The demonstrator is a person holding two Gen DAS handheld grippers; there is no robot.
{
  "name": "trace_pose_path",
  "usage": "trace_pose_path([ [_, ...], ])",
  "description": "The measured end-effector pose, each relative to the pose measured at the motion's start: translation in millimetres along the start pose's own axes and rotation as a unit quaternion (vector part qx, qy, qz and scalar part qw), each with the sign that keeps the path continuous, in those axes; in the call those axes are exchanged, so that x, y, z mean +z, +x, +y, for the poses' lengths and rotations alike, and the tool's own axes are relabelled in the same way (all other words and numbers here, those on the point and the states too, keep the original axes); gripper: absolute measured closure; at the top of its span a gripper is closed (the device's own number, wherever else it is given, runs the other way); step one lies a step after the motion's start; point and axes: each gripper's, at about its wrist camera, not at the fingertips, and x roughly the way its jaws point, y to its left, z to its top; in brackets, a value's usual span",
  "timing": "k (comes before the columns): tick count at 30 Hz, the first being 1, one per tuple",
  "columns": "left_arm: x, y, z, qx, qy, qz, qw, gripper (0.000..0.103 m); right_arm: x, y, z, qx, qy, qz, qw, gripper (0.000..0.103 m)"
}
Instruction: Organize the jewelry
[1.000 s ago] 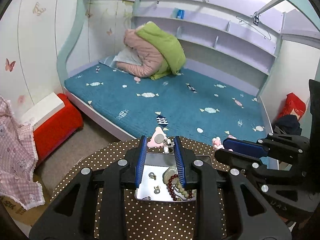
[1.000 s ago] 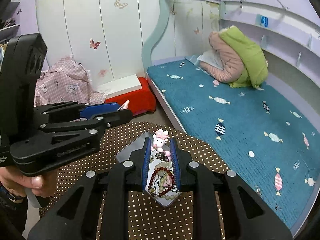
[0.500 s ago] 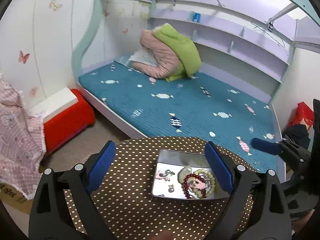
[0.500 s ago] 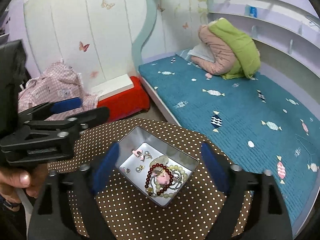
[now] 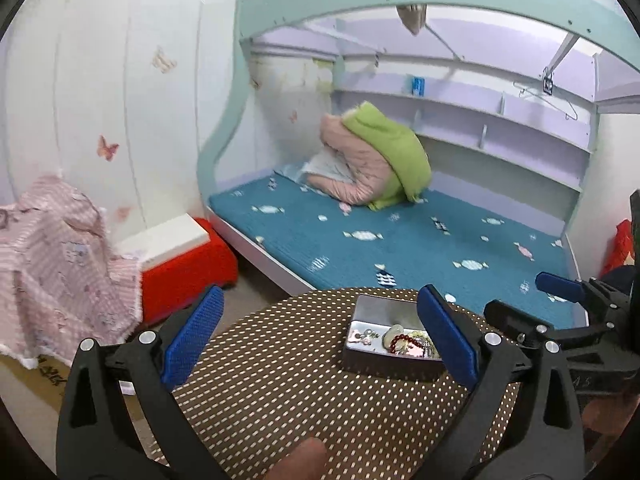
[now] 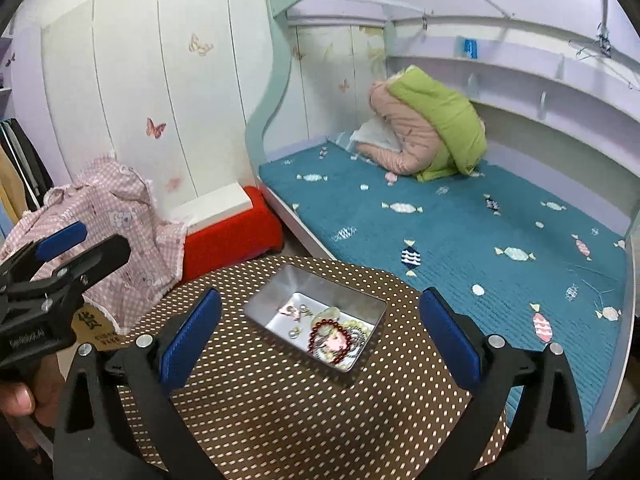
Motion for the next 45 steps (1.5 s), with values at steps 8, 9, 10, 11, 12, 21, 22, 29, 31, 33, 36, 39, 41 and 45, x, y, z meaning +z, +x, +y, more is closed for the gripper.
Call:
trace_pose_path([
  [8, -29, -100, 13, 0.026, -0.027, -0.051, 0.9980, 0.005, -24, -79, 40, -0.019, -0.014, -0.051, 0.998, 0.008],
  [9, -34, -110, 14, 0.027, -0.029, -0.055, 0.9977, 0.005, -29, -91, 44, -0.022, -0.015, -0.058, 0.998, 0.008],
  [10, -39, -121, 15, 0.029, -0.032, -0.059, 0.9973, 0.005, -33, -98, 48, -0.023, -0.016, -0.062, 0.998, 0.008],
  [11, -44, -130, 16, 0.031, -0.035, -0.063, 0.9969, 0.005, -38, -107, 52, -0.026, -0.016, -0.067, 0.997, 0.008],
  [12, -49, -140, 17, 0.032, -0.038, -0.067, 0.9965, 0.005, -42, -112, 55, -0.028, -0.016, -0.071, 0.997, 0.008],
  [21, -87, -206, 16, 0.044, -0.045, -0.087, 0.9942, 0.005, -84, -175, 76, -0.052, -0.007, -0.104, 0.993, 0.008],
  [22, -92, -215, 14, 0.045, -0.044, -0.090, 0.9939, 0.005, -89, -181, 77, -0.057, -0.007, -0.106, 0.993, 0.008],
  [29, -110, -255, 10, 0.044, -0.045, -0.102, 0.9927, 0.005, -119, -216, 84, -0.061, 0.003, -0.124, 0.990, 0.008],
  [31, -115, -262, 7, 0.047, -0.039, -0.103, 0.9929, 0.005, -127, -222, 86, -0.064, 0.003, -0.129, 0.990, 0.008],
  [33, -119, -268, 4, 0.054, -0.035, -0.104, 0.9924, 0.005, -134, -226, 91, -0.067, -0.002, -0.130, 0.989, 0.008],
  [36, -123, -274, 2, 0.056, -0.035, -0.102, 0.9926, 0.005, -141, -228, 97, -0.076, -0.010, -0.134, 0.988, 0.008],
  [39, -129, -279, 1, 0.060, -0.034, -0.100, 0.9926, 0.005, -145, -230, 100, -0.081, -0.012, -0.137, 0.987, 0.008],
  [41, -131, -279, -2, 0.071, -0.026, -0.092, 0.9929, 0.005, -147, -230, 100, -0.085, -0.013, -0.140, 0.987, 0.008],
  [45, -135, -280, -7, 0.079, -0.014, -0.089, 0.9928, 0.005, -148, -230, 102, -0.091, -0.013, -0.143, 0.985, 0.008],
])
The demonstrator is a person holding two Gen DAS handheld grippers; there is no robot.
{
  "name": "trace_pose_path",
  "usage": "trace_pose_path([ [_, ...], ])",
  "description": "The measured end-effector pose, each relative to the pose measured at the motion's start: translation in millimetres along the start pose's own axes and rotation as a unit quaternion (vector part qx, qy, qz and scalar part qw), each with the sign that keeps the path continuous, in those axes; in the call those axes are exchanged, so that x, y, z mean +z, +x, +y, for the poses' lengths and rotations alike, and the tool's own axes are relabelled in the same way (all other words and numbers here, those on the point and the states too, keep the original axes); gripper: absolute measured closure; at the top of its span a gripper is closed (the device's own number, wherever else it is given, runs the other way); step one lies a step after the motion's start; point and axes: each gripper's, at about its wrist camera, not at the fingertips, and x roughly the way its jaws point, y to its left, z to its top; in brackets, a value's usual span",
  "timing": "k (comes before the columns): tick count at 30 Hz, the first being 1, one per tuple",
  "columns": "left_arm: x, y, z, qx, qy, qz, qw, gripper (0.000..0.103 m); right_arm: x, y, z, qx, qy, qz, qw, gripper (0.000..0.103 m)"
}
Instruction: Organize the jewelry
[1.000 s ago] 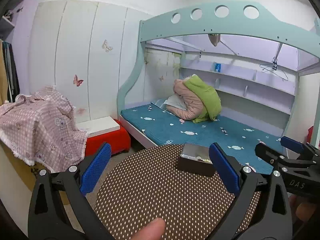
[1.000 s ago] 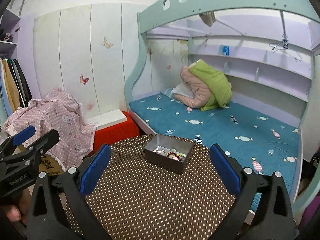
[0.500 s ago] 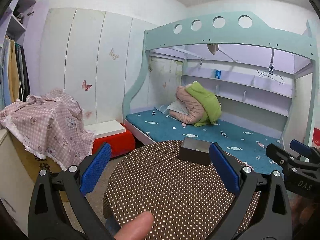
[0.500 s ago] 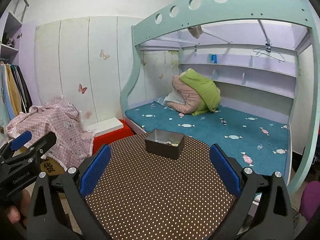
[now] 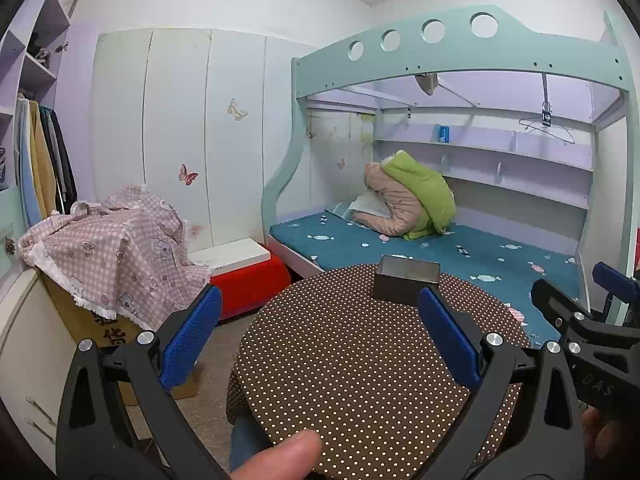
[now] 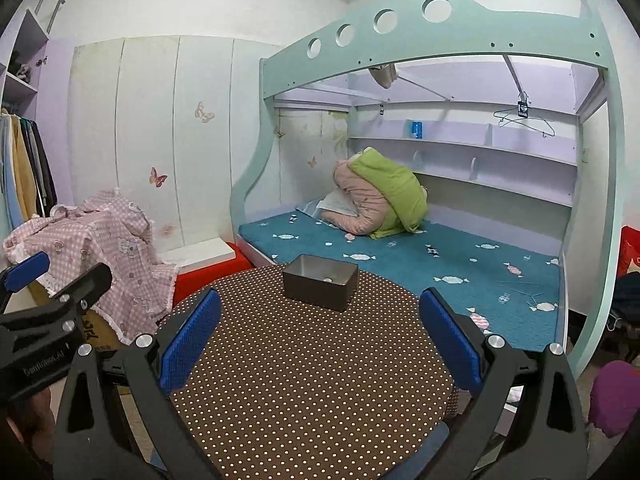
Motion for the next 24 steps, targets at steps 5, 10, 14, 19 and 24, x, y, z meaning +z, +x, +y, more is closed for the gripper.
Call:
trace_pose_path([
  [5, 1, -4, 3, -0.012, -0.014, -0.004, 0.9998, 0.005, -1, -2, 3, -0.003, -0.002, -0.002, 1.000, 0.008],
  [10, 2, -7, 8, -0.022, -0.027, -0.004, 0.9994, 0.005, -2, -2, 7, -0.008, -0.006, -0.003, 1.000, 0.008],
  [14, 3, -9, 9, -0.017, -0.027, -0.007, 0.9995, 0.005, -3, -1, 10, -0.008, -0.008, -0.002, 1.000, 0.008],
  [19, 3, -8, 9, -0.017, -0.027, -0.008, 0.9995, 0.005, -4, 0, 13, -0.008, -0.008, -0.002, 1.000, 0.008],
  [24, 2, -10, 8, -0.021, -0.028, -0.011, 0.9993, 0.005, -5, 1, 13, -0.007, -0.007, -0.001, 1.000, 0.008],
])
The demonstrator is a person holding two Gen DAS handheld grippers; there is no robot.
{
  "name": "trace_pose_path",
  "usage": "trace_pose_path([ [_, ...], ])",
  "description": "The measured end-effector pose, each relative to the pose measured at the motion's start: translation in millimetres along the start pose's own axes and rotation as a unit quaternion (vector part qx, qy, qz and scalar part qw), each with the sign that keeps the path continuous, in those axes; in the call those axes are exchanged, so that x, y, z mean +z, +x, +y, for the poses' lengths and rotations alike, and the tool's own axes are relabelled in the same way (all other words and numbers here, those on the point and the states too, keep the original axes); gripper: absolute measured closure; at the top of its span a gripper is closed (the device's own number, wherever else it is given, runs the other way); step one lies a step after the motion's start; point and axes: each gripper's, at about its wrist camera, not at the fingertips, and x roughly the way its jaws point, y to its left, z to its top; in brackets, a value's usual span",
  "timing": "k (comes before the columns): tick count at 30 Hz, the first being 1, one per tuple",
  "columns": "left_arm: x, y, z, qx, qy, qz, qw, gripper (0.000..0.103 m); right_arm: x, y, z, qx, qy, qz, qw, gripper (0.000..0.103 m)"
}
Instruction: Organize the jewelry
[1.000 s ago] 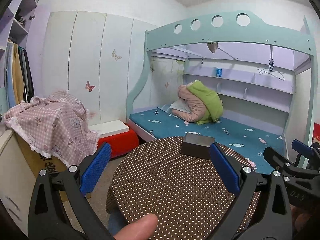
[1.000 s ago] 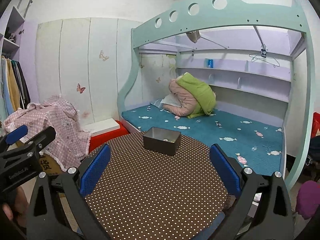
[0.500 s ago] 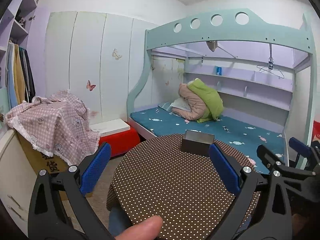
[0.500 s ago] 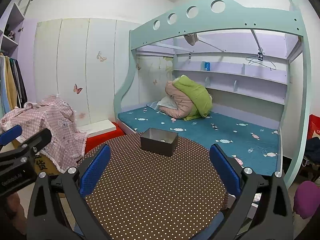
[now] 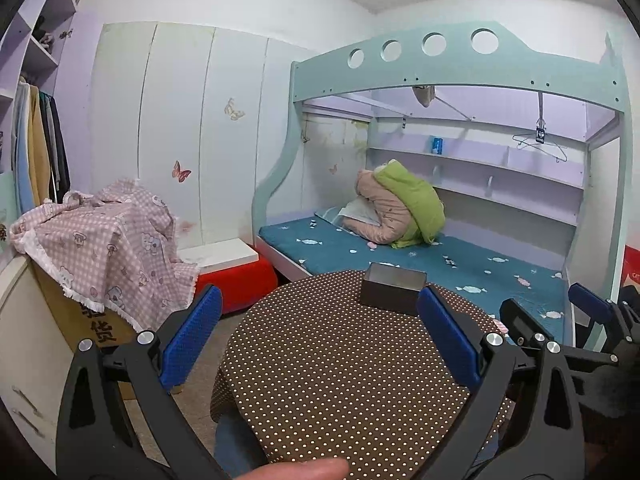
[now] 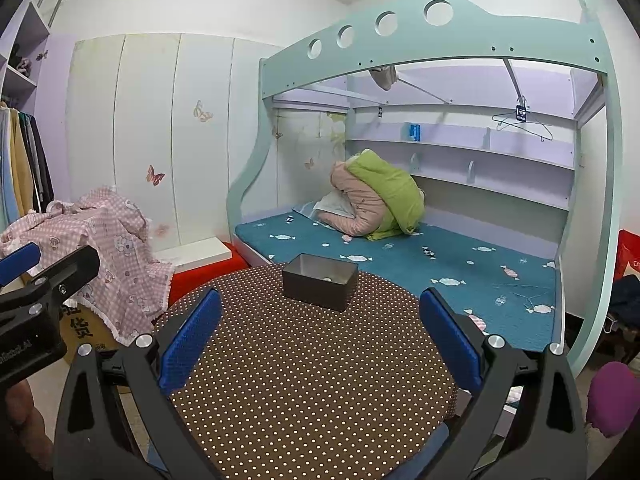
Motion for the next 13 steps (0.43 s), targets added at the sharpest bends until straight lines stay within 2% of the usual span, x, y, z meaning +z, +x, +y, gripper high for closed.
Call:
trace_pose_path([
  [13, -1.9, -0.8, 2.3, 0.007, 0.003, -0.001, 1.0000, 0.005, -1.1, 0.2, 3.5, 0.002, 0.001, 0.001, 1.000, 0.008],
])
